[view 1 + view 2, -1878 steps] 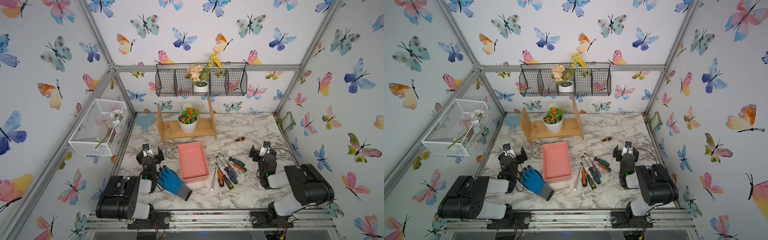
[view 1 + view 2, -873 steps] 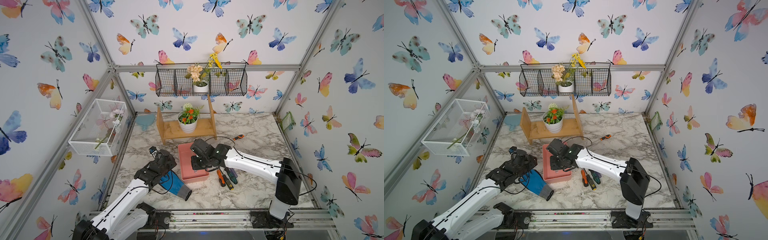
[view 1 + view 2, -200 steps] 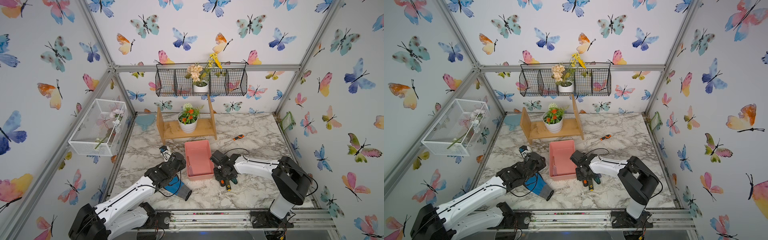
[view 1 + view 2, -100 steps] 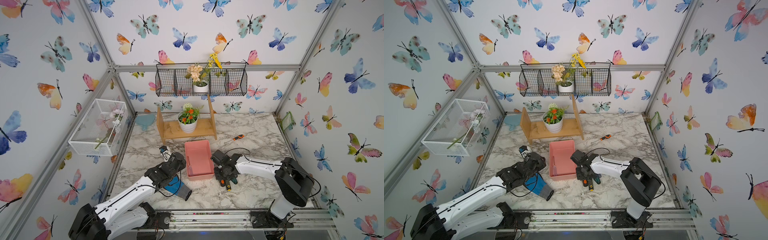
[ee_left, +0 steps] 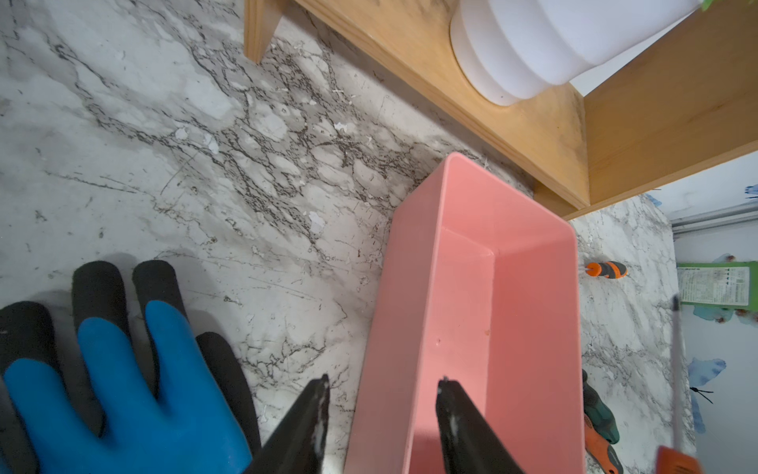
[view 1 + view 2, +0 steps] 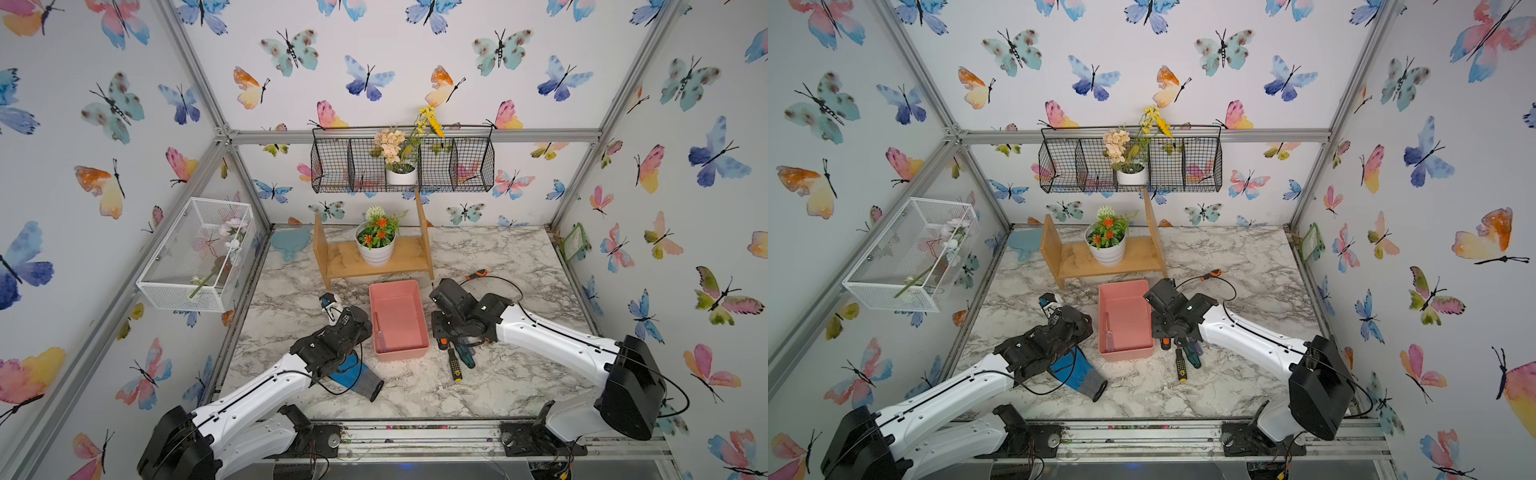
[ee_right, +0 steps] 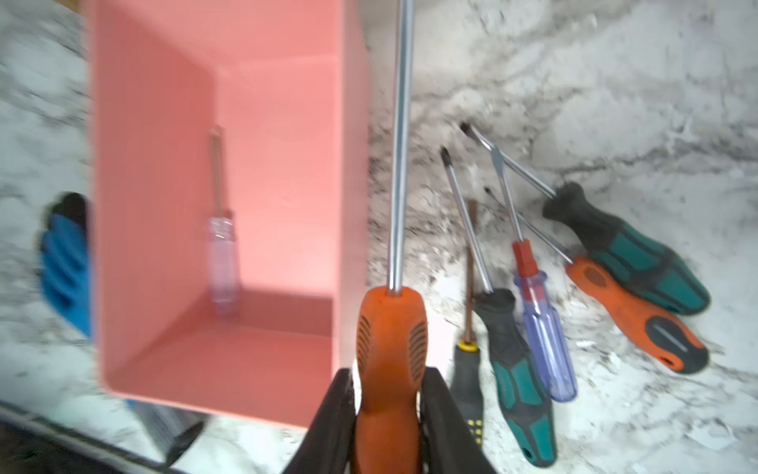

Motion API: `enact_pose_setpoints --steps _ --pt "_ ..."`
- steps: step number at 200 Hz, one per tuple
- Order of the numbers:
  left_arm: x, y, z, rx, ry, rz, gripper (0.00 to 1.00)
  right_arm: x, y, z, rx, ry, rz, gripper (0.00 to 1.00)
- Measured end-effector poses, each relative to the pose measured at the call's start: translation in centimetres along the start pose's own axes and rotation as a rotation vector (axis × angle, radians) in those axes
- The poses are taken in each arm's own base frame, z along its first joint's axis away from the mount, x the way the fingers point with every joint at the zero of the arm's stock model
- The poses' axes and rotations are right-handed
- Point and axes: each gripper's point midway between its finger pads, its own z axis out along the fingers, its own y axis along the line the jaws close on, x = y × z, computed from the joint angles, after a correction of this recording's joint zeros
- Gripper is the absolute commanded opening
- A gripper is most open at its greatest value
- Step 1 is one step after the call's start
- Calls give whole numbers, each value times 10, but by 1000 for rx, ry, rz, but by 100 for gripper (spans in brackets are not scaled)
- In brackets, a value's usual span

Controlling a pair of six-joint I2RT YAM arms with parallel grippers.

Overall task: Put the screwdriver on the desktop into the storage box
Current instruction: Place the screwdriver in the storage box.

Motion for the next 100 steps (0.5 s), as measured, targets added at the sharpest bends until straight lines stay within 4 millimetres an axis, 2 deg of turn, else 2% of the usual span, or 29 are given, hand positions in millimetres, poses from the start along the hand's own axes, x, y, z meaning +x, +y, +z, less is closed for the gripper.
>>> enact_pose_setpoints --steps 24,41,60,100 --pt "0 0 1 -1 0 -2 48 -16 40 -7 -165 -19 7 10" --pt "-1 1 1 -1 -2 -5 49 -18 59 4 -223 3 5 9" --pt "-1 1 -1 2 -4 -8 49 -12 67 27 -233 49 9 8" --pt "-3 2 -3 3 -8 -10 51 7 69 67 -221 148 33 9"
